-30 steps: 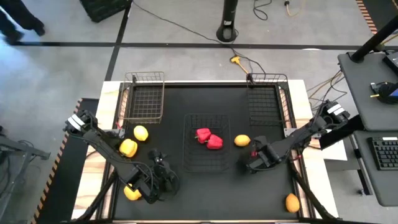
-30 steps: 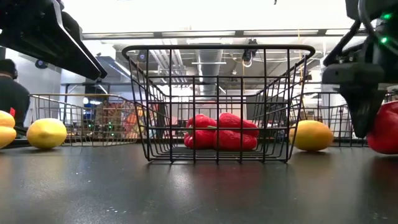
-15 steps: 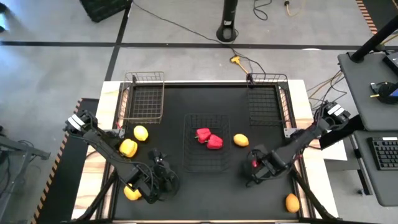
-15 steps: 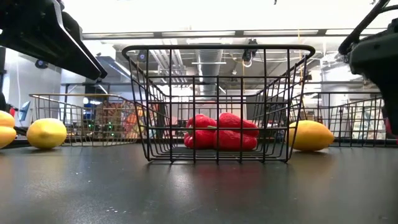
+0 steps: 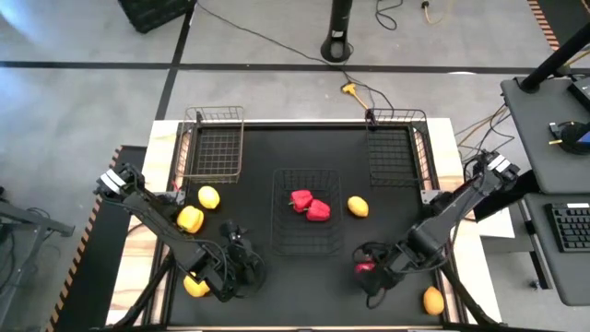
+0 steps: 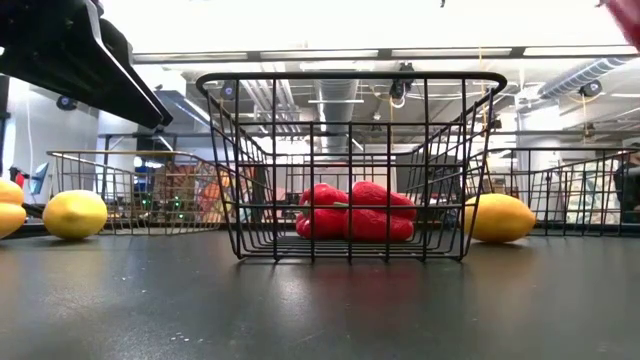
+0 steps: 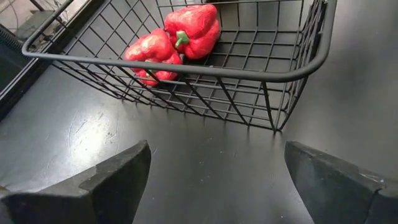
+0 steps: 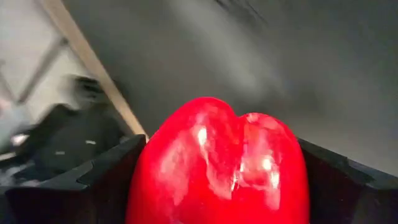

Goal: Sort produce into baskets
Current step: Put the red bell pepper into the bottom wire basket

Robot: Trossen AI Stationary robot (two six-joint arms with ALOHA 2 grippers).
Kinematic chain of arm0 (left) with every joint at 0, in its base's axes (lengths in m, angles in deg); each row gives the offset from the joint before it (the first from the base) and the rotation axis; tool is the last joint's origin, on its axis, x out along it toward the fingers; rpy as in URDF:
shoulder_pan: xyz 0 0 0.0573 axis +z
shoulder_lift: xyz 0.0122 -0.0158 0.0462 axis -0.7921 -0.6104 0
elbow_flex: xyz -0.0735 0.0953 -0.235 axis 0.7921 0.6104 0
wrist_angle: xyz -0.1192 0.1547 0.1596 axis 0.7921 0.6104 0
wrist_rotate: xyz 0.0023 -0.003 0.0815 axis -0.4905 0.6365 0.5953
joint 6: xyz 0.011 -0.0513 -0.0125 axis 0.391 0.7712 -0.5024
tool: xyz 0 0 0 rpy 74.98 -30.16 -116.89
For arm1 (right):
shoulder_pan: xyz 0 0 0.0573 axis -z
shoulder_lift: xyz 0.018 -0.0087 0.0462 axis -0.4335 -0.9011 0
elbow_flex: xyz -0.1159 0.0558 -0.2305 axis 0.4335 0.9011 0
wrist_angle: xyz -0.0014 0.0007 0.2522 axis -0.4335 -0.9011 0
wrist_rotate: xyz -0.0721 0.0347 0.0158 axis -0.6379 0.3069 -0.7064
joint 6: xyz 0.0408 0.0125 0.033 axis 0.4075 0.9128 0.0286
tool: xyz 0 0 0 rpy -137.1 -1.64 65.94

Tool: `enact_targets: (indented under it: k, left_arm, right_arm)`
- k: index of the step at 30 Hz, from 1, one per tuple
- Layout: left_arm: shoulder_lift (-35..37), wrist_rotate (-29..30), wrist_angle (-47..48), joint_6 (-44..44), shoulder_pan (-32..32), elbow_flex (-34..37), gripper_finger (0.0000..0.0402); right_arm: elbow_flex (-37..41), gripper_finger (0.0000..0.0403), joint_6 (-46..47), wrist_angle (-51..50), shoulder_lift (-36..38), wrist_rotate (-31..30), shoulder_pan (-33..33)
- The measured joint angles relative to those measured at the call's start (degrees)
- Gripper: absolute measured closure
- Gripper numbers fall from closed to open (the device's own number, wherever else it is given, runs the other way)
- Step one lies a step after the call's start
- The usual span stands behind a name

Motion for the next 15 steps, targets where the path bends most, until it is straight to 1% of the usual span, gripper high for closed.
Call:
enact_targets:
  k: [3,6,8,11,15]
  left_arm:
    - [0.0,0.02,0.0,-0.02,0.0,0.0,0.0051]
    - [0.0,-0.2,0.02,-0.03,0.0,0.0,0.0051]
    - [0.05,-1.4,0.02,-0.35,0.0,0.0,0.0051]
    - [0.42,-4.25,0.0,-0.63,-0.17,-0.18,0.0051]
    - [0.81,-7.24,0.3,-1.37,-0.87,-1.92,0.0051]
  right_arm:
    - [-5.5,0.0057,-11.04,2.85,0.0,-5.59,1.01]
    - [-9.81,0.0057,-22.16,3.94,-0.28,-9.43,3.07]
    - [-11.83,0.0057,-28.4,4.05,-1.03,-11.76,4.84]
    - [-13.94,0.0058,-35.28,4.1,-3.42,-13.8,8.3]
    - [-16.15,0.0058,-42.88,4.29,-8.93,-14.21,13.36]
